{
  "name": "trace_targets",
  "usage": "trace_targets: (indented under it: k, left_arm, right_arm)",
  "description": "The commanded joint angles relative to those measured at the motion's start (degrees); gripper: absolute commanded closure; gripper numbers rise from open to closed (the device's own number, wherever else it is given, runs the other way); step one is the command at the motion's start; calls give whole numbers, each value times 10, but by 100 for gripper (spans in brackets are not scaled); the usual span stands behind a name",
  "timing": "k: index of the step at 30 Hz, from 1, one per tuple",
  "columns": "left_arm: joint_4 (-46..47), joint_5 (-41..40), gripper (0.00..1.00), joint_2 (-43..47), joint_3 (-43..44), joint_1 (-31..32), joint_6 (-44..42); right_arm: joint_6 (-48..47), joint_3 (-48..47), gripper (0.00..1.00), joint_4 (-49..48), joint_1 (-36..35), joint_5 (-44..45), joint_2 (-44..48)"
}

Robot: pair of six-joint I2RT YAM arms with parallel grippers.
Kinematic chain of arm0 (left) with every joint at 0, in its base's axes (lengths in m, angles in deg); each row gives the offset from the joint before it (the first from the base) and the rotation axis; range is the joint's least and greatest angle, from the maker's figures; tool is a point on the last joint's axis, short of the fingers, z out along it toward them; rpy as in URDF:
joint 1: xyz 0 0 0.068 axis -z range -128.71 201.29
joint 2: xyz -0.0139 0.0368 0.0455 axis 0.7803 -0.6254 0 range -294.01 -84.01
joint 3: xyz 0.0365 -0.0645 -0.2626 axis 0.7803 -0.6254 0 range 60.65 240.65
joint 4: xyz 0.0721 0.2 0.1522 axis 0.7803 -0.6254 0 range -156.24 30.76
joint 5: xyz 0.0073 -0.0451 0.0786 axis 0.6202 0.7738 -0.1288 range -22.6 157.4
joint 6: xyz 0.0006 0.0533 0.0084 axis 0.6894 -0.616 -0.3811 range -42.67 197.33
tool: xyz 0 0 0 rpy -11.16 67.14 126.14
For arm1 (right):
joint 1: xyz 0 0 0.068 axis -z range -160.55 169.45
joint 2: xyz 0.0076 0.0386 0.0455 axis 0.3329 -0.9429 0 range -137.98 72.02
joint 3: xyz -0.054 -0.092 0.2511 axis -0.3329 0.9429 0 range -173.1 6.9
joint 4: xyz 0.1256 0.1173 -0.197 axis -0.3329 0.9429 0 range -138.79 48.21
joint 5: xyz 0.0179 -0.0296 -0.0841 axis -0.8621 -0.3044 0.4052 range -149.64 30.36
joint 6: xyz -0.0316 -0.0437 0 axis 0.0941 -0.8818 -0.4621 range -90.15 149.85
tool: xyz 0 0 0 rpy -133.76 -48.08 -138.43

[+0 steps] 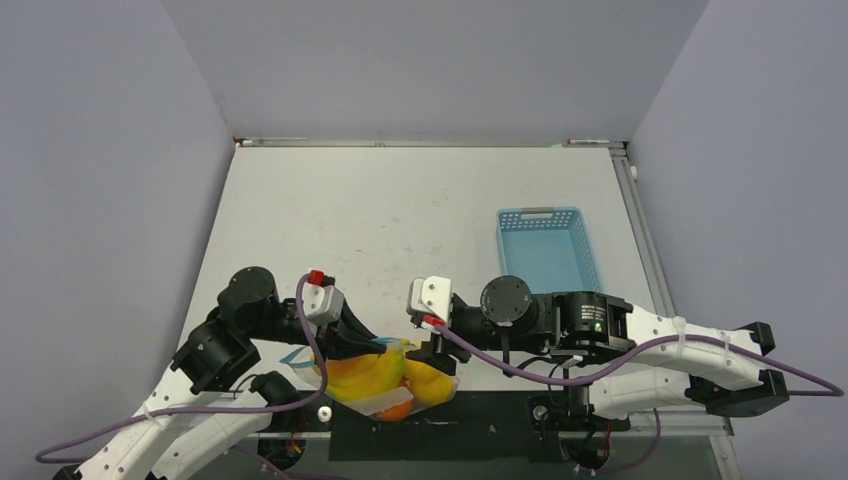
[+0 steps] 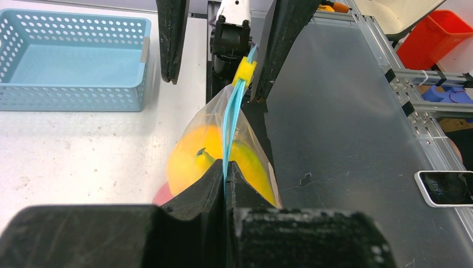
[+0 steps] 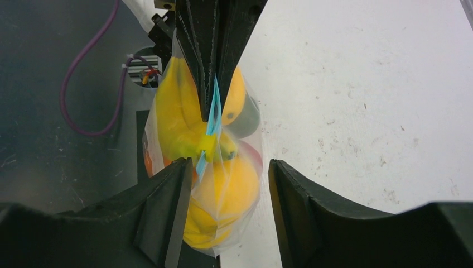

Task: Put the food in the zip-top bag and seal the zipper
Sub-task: Adjust the zipper food storage bag at the center of the board, then zip the zipper food storage bag at the center of the board.

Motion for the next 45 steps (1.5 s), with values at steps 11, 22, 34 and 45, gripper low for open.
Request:
trace_targets:
  k: [11, 22, 34, 45]
  left_arm:
    - [63, 34, 100, 18, 31, 2, 24]
    - [84, 40, 100, 26, 28, 3, 43]
    - [87, 39, 100, 28, 21, 3, 49]
    - [149, 20, 45, 28, 2, 3, 89]
  right_arm:
    - [-6, 14, 56, -68, -5, -29, -3]
    - [-7, 20, 62, -79, -5, -39, -10]
    - [-7, 15, 95, -85, -5, -52, -5]
    - [5, -9, 95, -66, -5, -49, -33]
